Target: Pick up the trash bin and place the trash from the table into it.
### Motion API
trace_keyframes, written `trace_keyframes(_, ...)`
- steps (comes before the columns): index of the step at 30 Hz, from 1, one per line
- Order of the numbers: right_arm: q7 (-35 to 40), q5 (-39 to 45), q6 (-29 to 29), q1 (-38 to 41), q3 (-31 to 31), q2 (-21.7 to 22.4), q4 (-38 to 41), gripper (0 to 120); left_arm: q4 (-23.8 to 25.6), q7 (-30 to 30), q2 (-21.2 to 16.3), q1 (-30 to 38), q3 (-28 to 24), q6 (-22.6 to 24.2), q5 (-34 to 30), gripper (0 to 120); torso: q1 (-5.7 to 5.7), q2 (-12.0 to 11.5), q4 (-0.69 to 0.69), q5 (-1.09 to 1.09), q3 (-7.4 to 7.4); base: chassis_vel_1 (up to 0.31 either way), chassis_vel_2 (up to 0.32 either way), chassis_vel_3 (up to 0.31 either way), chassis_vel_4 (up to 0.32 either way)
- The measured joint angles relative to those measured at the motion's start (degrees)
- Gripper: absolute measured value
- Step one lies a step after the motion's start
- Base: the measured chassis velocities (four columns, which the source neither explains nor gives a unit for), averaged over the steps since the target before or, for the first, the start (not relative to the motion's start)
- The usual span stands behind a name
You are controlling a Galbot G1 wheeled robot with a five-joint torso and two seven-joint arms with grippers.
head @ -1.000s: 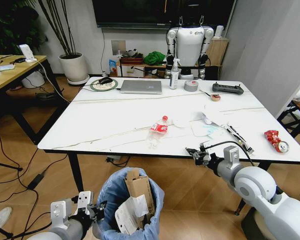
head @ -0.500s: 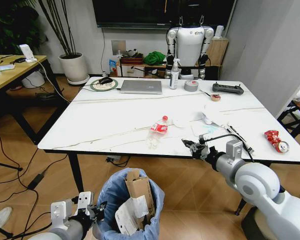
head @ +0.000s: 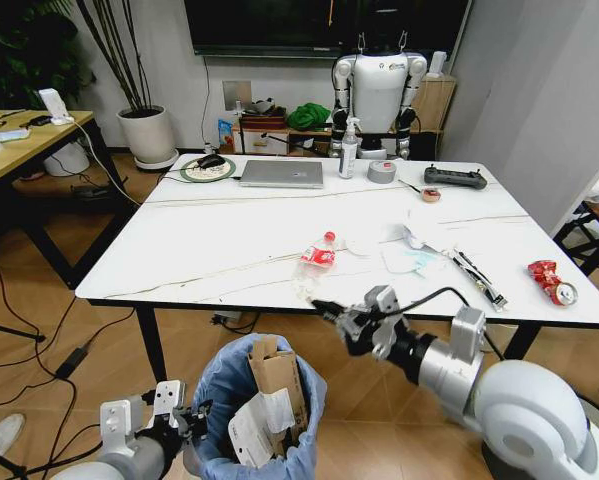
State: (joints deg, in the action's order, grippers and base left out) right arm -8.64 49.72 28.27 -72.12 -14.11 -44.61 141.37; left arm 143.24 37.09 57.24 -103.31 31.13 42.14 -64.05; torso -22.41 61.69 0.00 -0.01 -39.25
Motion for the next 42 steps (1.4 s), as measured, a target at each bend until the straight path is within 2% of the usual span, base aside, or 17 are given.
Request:
trace_keyframes(1, 0.0, 0.0, 0.0, 0.0, 0.0, 0.0, 0.0, 0, 0.0, 0.0, 0.0, 0.0, 0.0, 0.0, 0.0, 0, 0.00, 0.0, 0.00, 0.00, 0.00, 0.000, 0.000, 0.000, 0.000)
trace_keyframes(5, -9.5, -8.6, -5.6, -2.2, 0.7, 0.4, -1.5, 0, 0.0, 0.0, 0.1, 0.1, -0.1, 0.0, 0.0, 0, 0.00, 0.0, 0.00, 0.01, 0.00, 0.000, 0.000, 0.000, 0.000)
trace_keyframes(11, -13.7, -12.7, -5.9, -3.8, 0.8, 0.1, -1.3, 1, 0.0, 0.0, 0.2, 0.1, -0.1, 0.0, 0.0, 0, 0.00, 0.0, 0.00, 0.01, 0.00, 0.000, 0.000, 0.000, 0.000)
trace_keyframes(14, -14.2, -13.6, -5.6, -4.0, 0.8, -0.2, -1.2, 7, 0.0, 0.0, 0.3, 0.1, -0.1, 0.0, 0.0, 0, 0.00, 0.0, 0.00, 0.00, 0.00, 0.000, 0.000, 0.000, 0.000)
trace_keyframes(19, -14.4, -14.4, -6.3, -4.4, 0.6, -0.3, -2.4, 29, 0.0, 0.0, 0.2, 0.1, -0.2, 0.0, 0.0, 0, 0.00, 0.0, 0.00, 0.01, 0.00, 0.000, 0.000, 0.000, 0.000)
trace_keyframes(21, -14.3, -14.4, -6.3, -4.3, 0.6, -0.4, -2.5, 32, 0.0, -0.1, 0.2, 0.1, -0.2, 0.0, 0.0, 0, 0.00, 0.0, 0.00, 0.00, 0.00, 0.000, 0.000, 0.000, 0.000)
trace_keyframes(23, -13.2, -14.1, -6.5, -4.0, 0.5, -0.7, -2.6, 41, 0.0, -0.1, 0.3, 0.0, -0.2, 0.0, 0.0, 0, 0.00, 0.0, 0.00, 0.00, 0.00, 0.000, 0.000, 0.000, 0.000)
trace_keyframes(24, -11.9, -13.8, -6.5, -3.7, 0.5, -1.0, -2.8, 43, 0.0, 0.0, 0.4, 0.0, -0.2, 0.0, 0.0, 0, 0.00, 0.0, 0.00, 0.00, 0.00, 0.000, 0.000, 0.000, 0.000)
trace_keyframes(26, -4.4, -11.1, -5.4, -2.5, 0.5, -2.0, -3.1, 53, 0.0, 0.0, 0.5, -0.2, -0.2, 0.0, 0.1, 0, 0.00, 0.0, 0.00, 0.00, 0.00, 0.000, 0.000, 0.000, 0.000)
trace_keyframes(28, 1.5, -8.9, -4.5, -1.5, 0.7, -2.5, -3.4, 58, 0.0, 0.0, 0.6, -0.3, -0.3, 0.0, 0.1, 0, 0.00, 0.0, 0.00, 0.00, 0.00, 0.000, 0.000, 0.000, 0.000)
trace_keyframes(29, 1.5, -8.9, -4.5, -1.5, 0.7, -2.5, -3.4, 58, 0.0, 0.0, 0.6, -0.3, -0.3, 0.0, 0.1, 0, 0.00, 0.0, 0.00, 0.00, 0.00, 0.000, 0.000, 0.000, 0.000)
trace_keyframes(30, 11.0, -5.0, -2.3, 0.3, 0.9, -3.4, -4.1, 67, 0.0, 0.0, 0.7, -0.3, -0.4, 0.0, 0.2, 0, 0.00, 0.0, 0.01, 0.01, 0.00, 0.000, 0.000, 0.000, 0.000)
trace_keyframes(31, 16.2, -2.5, -1.0, 1.4, 0.9, -3.9, -4.6, 71, 0.0, 0.0, 0.7, -0.3, -0.5, 0.0, 0.2, 0, 0.00, 0.0, 0.00, 0.00, 0.00, 0.000, 0.000, 0.000, 0.000)
trace_keyframes(34, 26.7, 2.9, 0.8, 4.1, 1.0, -5.6, -7.6, 84, 0.0, 0.0, 0.4, 0.4, -1.0, 0.0, 0.1, 0, -0.02, 0.0, 0.00, 0.00, -0.01, 0.000, 0.000, 0.000, 0.000)
trace_keyframes(36, 28.8, 3.8, 1.0, 4.8, 1.2, -6.1, -8.5, 86, 0.0, -0.1, 0.3, 0.6, -1.1, 0.0, 0.1, 0, -0.01, 0.0, -0.01, 0.01, -0.01, 0.000, 0.000, 0.000, 0.000)
trace_keyframes(39, 35.5, 7.8, 2.1, 8.6, 2.4, -7.7, -11.3, 98, 0.0, -0.2, -0.3, 0.7, -1.6, 0.0, 0.0, 0, -0.02, 0.0, 0.00, 0.01, -0.01, 0.000, 0.000, 0.000, 0.000)
trace_keyframes(42, 41.3, 12.3, 3.3, 12.3, 4.0, -8.6, -12.4, 100, 0.0, -0.3, -0.6, 0.6, -1.8, 0.0, -0.1, 0, -0.02, 0.0, 0.00, 0.00, -0.01, 0.000, 0.000, 0.000, 0.000)
